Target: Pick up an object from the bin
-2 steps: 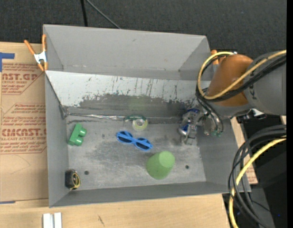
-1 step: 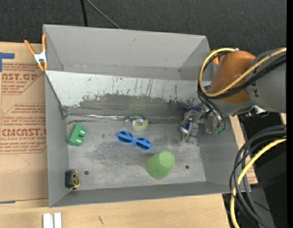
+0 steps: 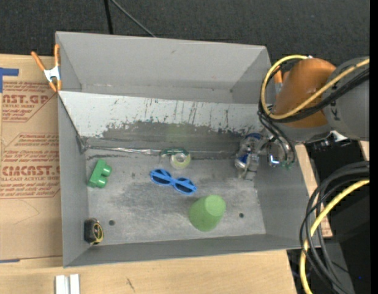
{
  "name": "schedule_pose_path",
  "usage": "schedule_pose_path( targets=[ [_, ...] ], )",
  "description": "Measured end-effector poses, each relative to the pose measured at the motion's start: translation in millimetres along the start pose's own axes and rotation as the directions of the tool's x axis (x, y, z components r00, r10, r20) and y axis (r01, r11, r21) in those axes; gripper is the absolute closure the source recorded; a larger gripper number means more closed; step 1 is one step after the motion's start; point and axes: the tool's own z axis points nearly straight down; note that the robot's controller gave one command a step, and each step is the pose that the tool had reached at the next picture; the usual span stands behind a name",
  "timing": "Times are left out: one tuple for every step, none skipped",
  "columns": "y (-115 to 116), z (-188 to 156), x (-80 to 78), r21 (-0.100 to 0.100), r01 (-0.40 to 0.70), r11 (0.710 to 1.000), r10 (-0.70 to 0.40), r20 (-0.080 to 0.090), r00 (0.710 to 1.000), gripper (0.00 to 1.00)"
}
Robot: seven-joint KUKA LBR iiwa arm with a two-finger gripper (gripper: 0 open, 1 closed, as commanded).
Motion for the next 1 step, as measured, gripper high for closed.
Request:
schedule_pose_path(
  targets=[
    [1.1, -30.2, -1.4, 0.0, 0.001, 1.0, -0.001, 0.001, 1.0, 1.0]
  ],
)
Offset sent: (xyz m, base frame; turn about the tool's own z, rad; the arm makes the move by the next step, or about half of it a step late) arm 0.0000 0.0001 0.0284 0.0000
